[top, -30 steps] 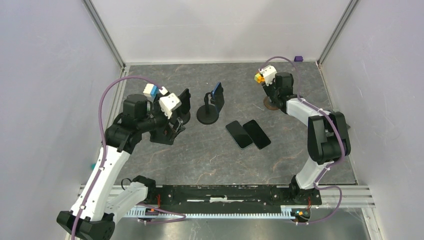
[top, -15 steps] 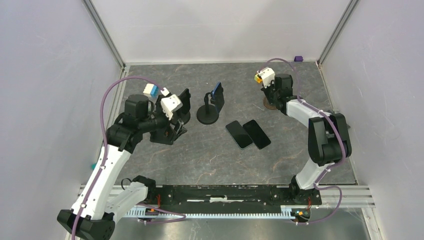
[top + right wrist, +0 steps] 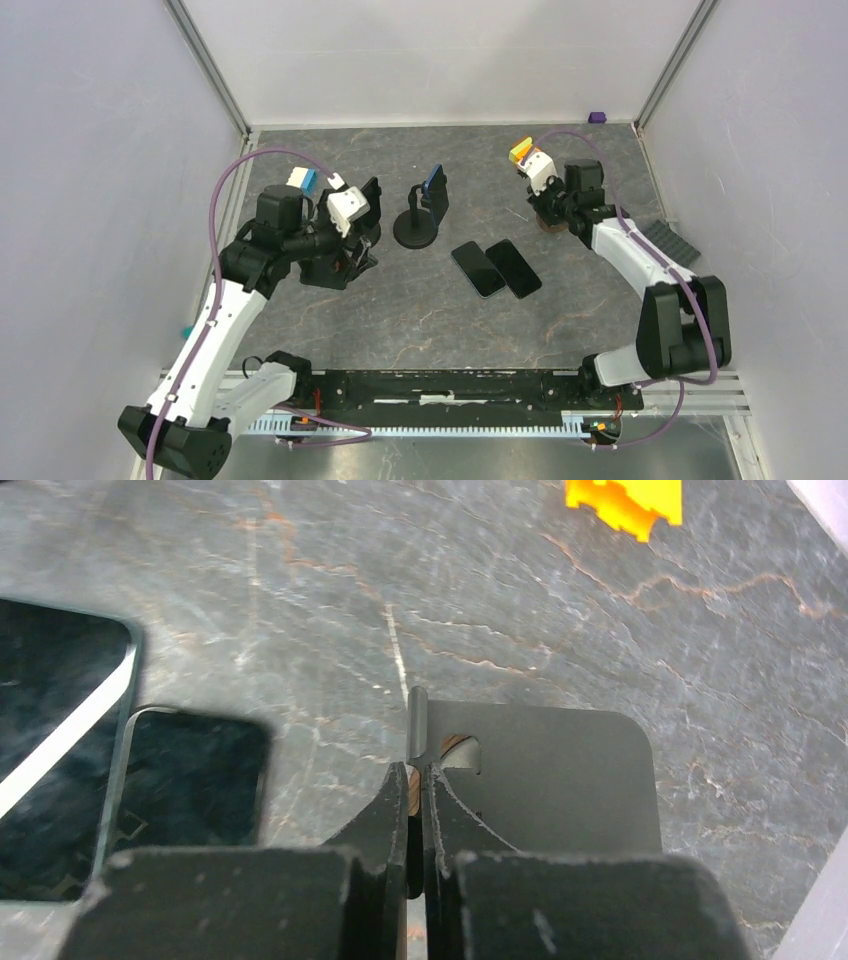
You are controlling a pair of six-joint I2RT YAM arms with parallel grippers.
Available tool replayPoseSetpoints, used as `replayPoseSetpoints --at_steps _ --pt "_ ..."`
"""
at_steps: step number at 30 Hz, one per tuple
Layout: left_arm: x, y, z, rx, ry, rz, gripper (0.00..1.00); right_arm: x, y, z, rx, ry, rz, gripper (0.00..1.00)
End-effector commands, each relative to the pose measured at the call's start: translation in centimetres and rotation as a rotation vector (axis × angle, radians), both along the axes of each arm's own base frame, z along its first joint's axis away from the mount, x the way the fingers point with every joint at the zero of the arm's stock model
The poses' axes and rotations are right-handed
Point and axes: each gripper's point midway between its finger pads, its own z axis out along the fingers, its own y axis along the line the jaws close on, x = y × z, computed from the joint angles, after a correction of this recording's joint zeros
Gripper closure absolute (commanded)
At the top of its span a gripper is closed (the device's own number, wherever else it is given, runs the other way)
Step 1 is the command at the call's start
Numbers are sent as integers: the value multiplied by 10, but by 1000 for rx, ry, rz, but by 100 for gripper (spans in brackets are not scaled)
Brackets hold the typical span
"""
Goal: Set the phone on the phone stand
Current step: Pick up the phone stand at the center of the board.
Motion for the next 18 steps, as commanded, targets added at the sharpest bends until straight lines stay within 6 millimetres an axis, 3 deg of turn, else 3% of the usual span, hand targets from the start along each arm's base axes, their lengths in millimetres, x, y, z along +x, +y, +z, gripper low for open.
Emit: replayPoseSetpoints --at_steps 1,13,18 --pt "6 -8 16 -40 -35 -19 0 -27 28 32 71 -59 186 100" --pt "31 -13 9 -51 -8 22 0 -185 162 42 256 -21 896 100" --pt "32 -14 -1 -36 16 12 0 -226 201 53 359 28 1095 100"
